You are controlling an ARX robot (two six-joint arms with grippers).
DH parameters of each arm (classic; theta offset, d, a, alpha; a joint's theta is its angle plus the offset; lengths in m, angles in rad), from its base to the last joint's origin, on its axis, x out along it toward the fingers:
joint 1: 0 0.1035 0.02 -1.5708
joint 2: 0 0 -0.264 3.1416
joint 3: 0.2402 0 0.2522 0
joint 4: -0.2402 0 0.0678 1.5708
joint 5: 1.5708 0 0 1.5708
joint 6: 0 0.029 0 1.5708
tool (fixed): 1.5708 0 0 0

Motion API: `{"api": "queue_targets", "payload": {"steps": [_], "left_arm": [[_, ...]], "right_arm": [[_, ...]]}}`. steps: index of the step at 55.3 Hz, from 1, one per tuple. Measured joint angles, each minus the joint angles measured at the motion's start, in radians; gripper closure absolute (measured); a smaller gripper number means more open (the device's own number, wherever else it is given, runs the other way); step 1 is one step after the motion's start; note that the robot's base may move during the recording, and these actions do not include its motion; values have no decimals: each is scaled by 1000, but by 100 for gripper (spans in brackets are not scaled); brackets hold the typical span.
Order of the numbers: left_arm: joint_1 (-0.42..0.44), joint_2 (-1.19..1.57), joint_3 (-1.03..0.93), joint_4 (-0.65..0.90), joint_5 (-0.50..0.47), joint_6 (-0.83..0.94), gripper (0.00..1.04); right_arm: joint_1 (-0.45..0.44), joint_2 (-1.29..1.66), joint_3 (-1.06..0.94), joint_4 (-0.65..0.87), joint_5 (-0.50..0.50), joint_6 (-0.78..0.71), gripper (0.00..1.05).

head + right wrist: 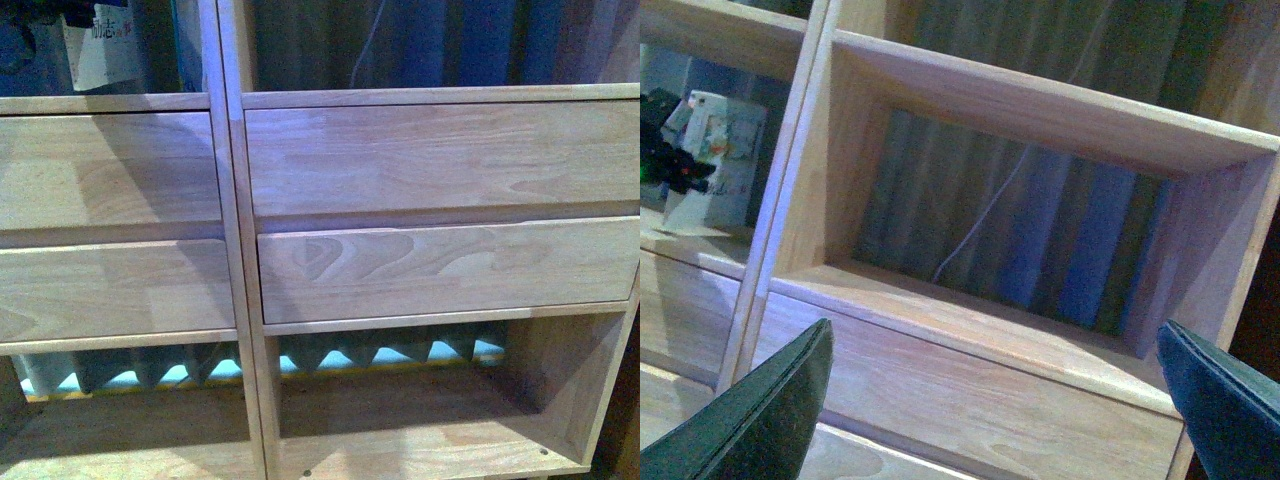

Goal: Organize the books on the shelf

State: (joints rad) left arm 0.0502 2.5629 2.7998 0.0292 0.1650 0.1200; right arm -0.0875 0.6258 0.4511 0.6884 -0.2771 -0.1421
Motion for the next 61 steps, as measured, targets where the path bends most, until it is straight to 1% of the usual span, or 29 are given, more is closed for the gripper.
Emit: {"api": "queue_targets", "payload": {"steps": [9,19,43,44,45,46,47,48,49,53,55,60,61], "left_arm": [[0,44,66,-9,13,0,98],[-8,48,78,-7,14,-1,98],[-24,74,84,14,-17,3,98],[-25,75,84,16,-17,3,98],[-26,76,84,18,-19,3,98],[-26,76,84,19,-22,4,98],[-27,76,84,19,-24,4,98],[-27,76,84,19,-24,4,98],[-29,77,84,19,-29,6,98],[-31,79,85,23,-35,10,98],[-31,82,85,25,-36,10,98],[-37,89,89,31,-46,11,98],[-41,91,91,33,-46,11,98]], "right_arm": [[47,-28,-16,-8,46,24,7],[90,-38,-30,-10,84,34,7],[95,-40,-34,-18,97,43,7],[94,-49,-19,-80,129,52,10],[95,-58,4,-172,166,68,13],[94,-64,15,-217,184,71,15],[93,-75,35,-307,219,84,18],[92,-81,43,-348,234,86,20],[92,-93,51,-424,257,99,23],[87,-131,28,-591,278,112,33],[87,-146,3,-625,277,119,38],[88,-173,-56,-629,274,124,50],[88,-184,-78,-623,276,127,55]]}}
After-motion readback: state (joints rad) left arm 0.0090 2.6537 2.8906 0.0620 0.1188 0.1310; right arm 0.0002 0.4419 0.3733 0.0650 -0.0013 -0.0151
